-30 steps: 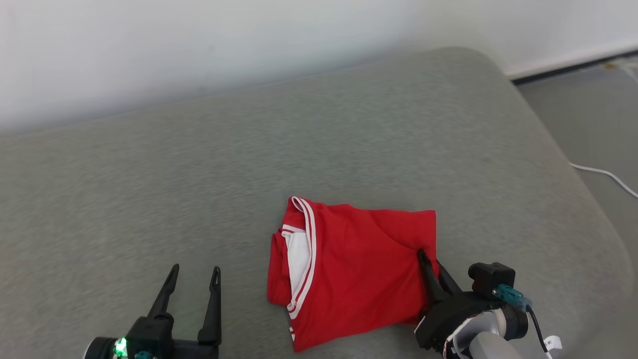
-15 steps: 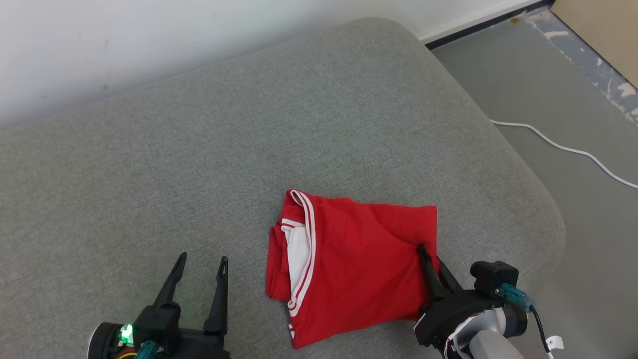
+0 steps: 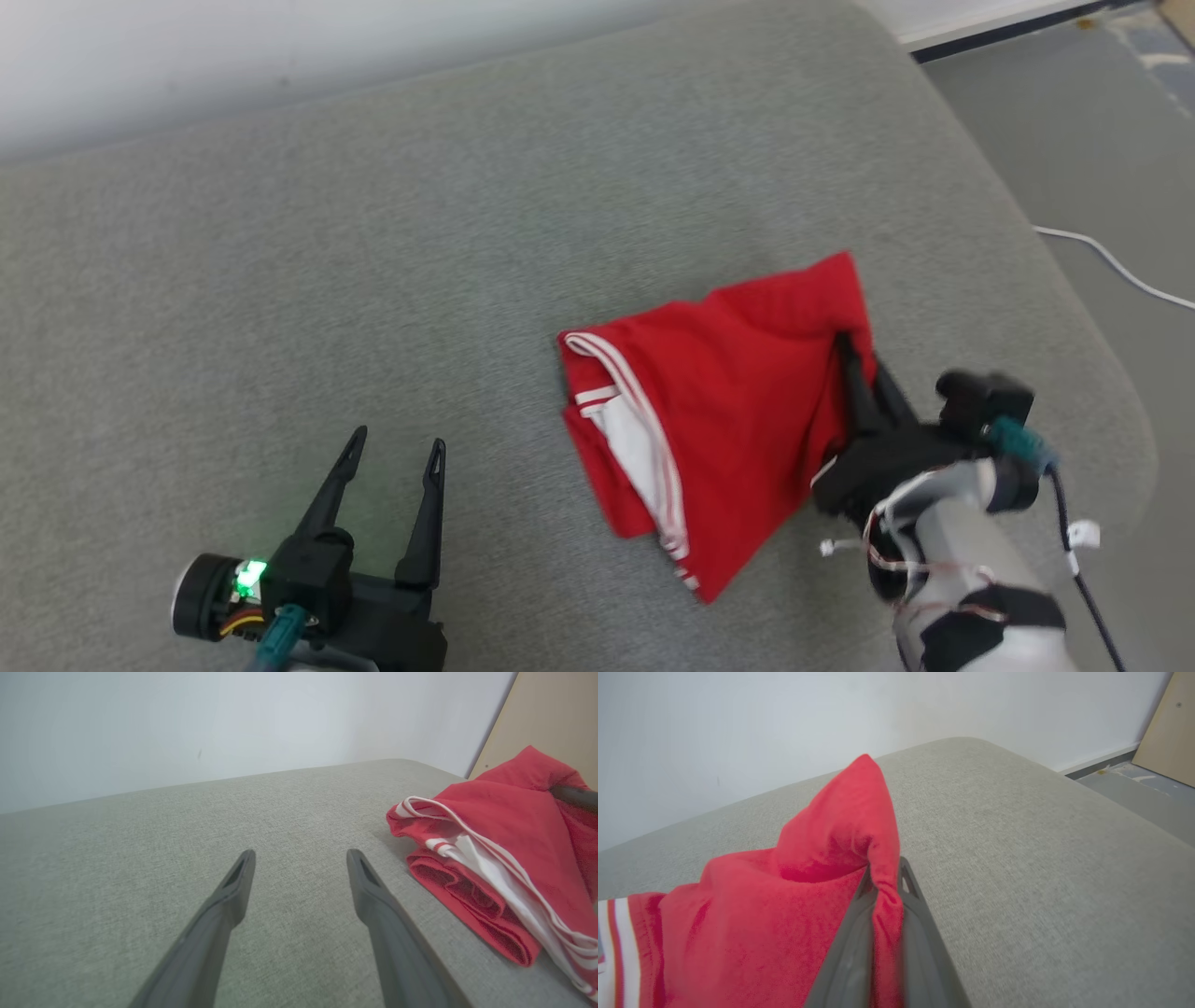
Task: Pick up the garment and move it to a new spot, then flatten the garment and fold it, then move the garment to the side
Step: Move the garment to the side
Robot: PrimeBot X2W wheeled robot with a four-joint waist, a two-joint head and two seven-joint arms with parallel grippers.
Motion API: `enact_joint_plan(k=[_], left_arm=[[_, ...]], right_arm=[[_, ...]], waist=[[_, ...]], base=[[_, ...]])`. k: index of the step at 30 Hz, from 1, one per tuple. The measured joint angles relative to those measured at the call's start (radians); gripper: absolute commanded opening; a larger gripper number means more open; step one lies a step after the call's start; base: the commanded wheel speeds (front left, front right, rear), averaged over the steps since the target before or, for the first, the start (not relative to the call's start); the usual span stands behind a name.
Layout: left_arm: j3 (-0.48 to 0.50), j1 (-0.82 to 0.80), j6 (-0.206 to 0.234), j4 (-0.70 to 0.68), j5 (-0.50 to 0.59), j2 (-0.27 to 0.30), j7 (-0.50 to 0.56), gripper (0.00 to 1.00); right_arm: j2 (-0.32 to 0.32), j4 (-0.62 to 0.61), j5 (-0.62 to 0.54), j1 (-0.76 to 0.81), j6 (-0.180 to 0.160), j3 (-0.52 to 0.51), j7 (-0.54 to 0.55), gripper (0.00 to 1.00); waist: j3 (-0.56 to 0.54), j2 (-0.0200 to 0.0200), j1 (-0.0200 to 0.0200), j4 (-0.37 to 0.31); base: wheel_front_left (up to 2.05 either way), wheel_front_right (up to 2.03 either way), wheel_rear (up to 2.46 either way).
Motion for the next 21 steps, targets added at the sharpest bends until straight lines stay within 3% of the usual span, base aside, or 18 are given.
enact_joint_plan(k=[6, 15, 21], left_arm=[[-0.008, -0.032, 0.0, -0.015, 0.007, 0.027, 0.0, 1.0], [-0.014, -0.057, 0.0, -0.046, 0.017, 0.047, 0.0, 1.0], [-0.007, -0.057, 0.006, -0.053, 0.017, 0.049, 0.0, 1.0]], right_arm=[[-0.02, 0.07, -0.16, -0.15, 0.0, -0.184, 0.0, 0.0], [-0.18, 0.2, -0.453, -0.319, 0.0, -0.535, 0.0, 0.0], [-0.255, 0.225, -0.649, -0.384, 0.0, -0.728, 0.0, 0.0]], waist=[[0.049, 0.0, 0.0, 0.076], [0.121, 0.0, 0.0001, 0.194], [0.16, 0.0, 0.0001, 0.254]], base=[[0.0, 0.0, 0.0], [0.0, 0.0, 0.0], [0.0, 0.0, 0.0]])
